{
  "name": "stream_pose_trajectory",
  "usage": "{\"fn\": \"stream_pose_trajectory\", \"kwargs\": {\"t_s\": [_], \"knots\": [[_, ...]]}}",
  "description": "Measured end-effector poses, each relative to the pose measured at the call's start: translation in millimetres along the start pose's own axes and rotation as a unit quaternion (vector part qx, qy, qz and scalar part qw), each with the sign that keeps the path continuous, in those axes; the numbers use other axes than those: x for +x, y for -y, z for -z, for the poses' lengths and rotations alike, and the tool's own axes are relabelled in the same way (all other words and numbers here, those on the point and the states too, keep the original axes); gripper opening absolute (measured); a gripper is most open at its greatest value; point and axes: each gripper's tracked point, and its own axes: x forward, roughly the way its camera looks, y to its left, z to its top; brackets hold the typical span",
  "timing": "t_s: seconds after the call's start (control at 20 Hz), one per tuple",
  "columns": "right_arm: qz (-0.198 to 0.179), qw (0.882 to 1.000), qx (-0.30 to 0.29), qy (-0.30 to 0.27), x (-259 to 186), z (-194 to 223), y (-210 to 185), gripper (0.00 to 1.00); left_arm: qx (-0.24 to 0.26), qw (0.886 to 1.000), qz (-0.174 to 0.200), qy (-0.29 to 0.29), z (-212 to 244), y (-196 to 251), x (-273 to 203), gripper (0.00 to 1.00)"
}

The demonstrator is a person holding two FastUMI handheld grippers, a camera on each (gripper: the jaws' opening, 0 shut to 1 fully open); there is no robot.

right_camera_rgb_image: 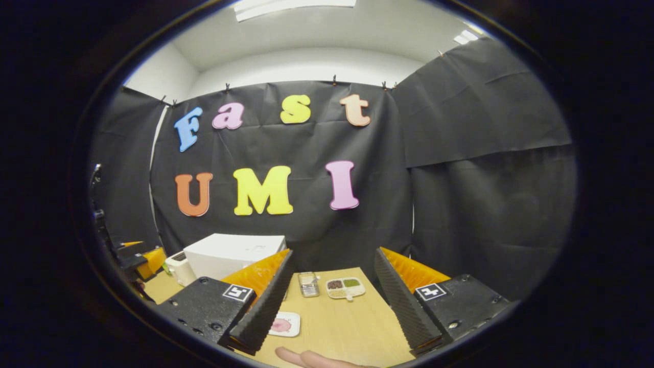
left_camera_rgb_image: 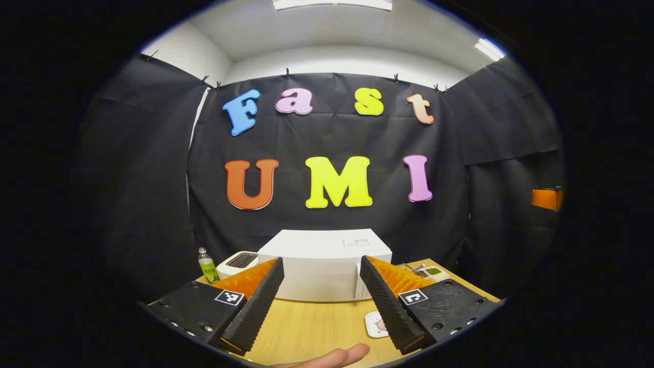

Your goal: Open the microwave oven with the left hand, put the food in, and close the microwave oven.

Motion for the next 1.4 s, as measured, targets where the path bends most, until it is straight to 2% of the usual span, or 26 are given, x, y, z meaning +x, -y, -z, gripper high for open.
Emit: {"fn": "stream_pose_trajectory", "kwargs": {"t_s": [0.2,0.45,0.5,0.55,0.6,0.65,0.8,0.85,0.9,0.95,1.0,1.05,1.2,1.3,1.35,1.4], "knots": [[-0.004,1.000,-0.002,-0.001,10,3,8,1.00,-0.022,0.999,0.022,0.006,27,26,59,0.94],[-0.007,1.000,-0.018,0.004,15,4,16,1.00,-0.057,0.997,0.036,-0.028,81,49,119,0.93],[-0.008,1.000,-0.019,0.005,15,5,17,0.91,-0.061,0.997,0.035,-0.036,93,54,132,0.92],[-0.011,1.000,-0.019,0.007,16,4,18,1.00,-0.060,0.997,0.034,-0.039,104,56,142,0.92],[-0.012,1.000,-0.020,0.005,18,8,20,0.91,-0.056,0.997,0.033,-0.043,115,59,152,0.92],[-0.010,1.000,-0.019,0.003,19,11,23,1.00,-0.049,0.997,0.034,-0.045,126,62,161,0.92],[-0.012,1.000,-0.010,-0.006,26,20,27,1.00,-0.043,0.996,0.036,-0.066,159,67,186,0.92],[-0.014,1.000,-0.008,-0.009,28,22,27,1.00,-0.051,0.995,0.040,-0.074,169,71,192,0.80],[-0.013,1.000,-0.006,-0.011,30,25,30,1.00,-0.059,0.994,0.046,-0.080,176,75,197,0.92],[-0.012,1.000,-0.004,-0.013,31,27,32,1.00,-0.059,0.994,0.045,-0.081,182,76,202,0.92],[-0.012,1.000,-0.003,-0.014,33,30,34,1.00,-0.057,0.993,0.048,-0.090,190,78,208,0.80],[-0.011,1.000,-0.002,-0.015,35,31,35,1.00,-0.055,0.993,0.048,-0.092,195,81,213,0.90],[-0.008,1.000,0.005,-0.022,41,40,42,1.00,-0.050,0.992,0.050,-0.101,209,87,225,0.87],[-0.004,1.000,0.006,-0.028,45,47,47,1.00,-0.045,0.993,0.063,-0.094,211,95,233,0.82],[-0.002,0.999,0.006,-0.032,46,50,50,0.91,-0.045,0.993,0.061,-0.090,212,96,236,0.72],[-0.002,0.999,0.007,-0.034,48,52,52,0.92,-0.047,0.994,0.054,-0.081,211,93,239,0.69]]}}
